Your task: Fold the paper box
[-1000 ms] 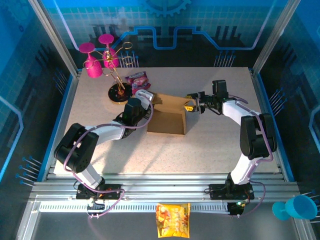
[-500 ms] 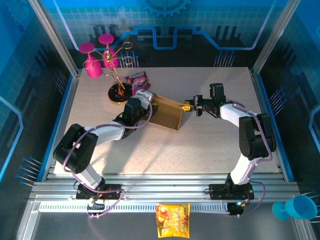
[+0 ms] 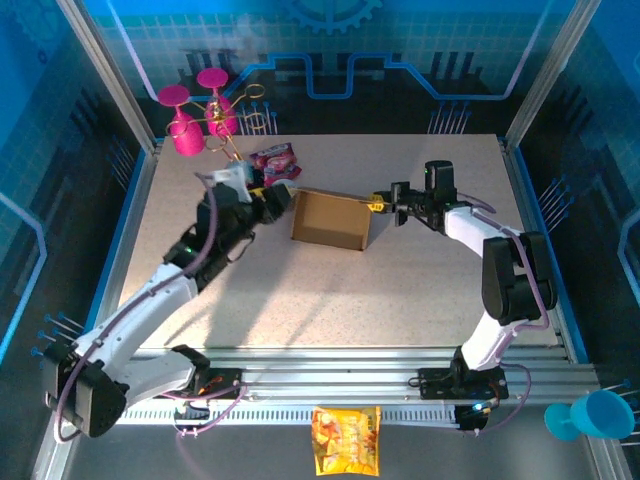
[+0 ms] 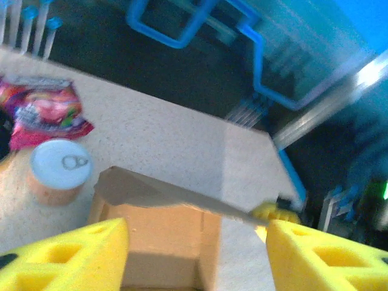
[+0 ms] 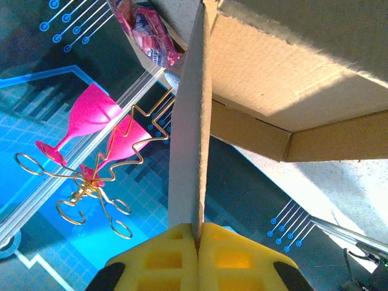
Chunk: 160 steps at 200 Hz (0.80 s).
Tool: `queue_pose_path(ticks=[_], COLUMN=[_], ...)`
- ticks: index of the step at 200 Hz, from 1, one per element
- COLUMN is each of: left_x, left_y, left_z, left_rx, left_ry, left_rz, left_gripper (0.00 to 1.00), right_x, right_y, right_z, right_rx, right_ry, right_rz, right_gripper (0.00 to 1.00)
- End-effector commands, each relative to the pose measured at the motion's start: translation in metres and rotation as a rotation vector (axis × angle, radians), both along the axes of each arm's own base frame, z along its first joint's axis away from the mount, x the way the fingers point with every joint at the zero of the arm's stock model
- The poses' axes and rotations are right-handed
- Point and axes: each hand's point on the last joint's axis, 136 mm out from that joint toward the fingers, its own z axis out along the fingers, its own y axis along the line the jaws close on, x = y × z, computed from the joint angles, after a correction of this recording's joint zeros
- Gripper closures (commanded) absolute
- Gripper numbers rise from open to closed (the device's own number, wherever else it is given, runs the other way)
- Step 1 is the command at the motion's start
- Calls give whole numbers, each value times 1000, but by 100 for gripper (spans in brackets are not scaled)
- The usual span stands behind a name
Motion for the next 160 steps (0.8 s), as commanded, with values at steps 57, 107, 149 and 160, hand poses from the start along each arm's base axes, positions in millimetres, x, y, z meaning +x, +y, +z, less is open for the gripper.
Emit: queue_pose_path(ticks=[57, 107, 149, 160], left_x=[41, 66, 77, 76], left_y=[6, -23, -41, -44], left_z=[-54, -72, -72, -75], left_rx=[-358, -429, -475, -472], left_ry=[640, 686, 689, 698], left_rz=[65, 29, -9, -17], left_gripper=[48, 46, 46, 46], right_x=[-19, -14, -16, -16], right_y=[-14, -14, -13, -13], right_z=[29, 34, 27, 25], right_rx=[8, 5, -1, -2], right_ry=[-82, -105, -94, -94], right_rz=[82, 89, 98, 96], right_gripper=[100, 100, 100, 100])
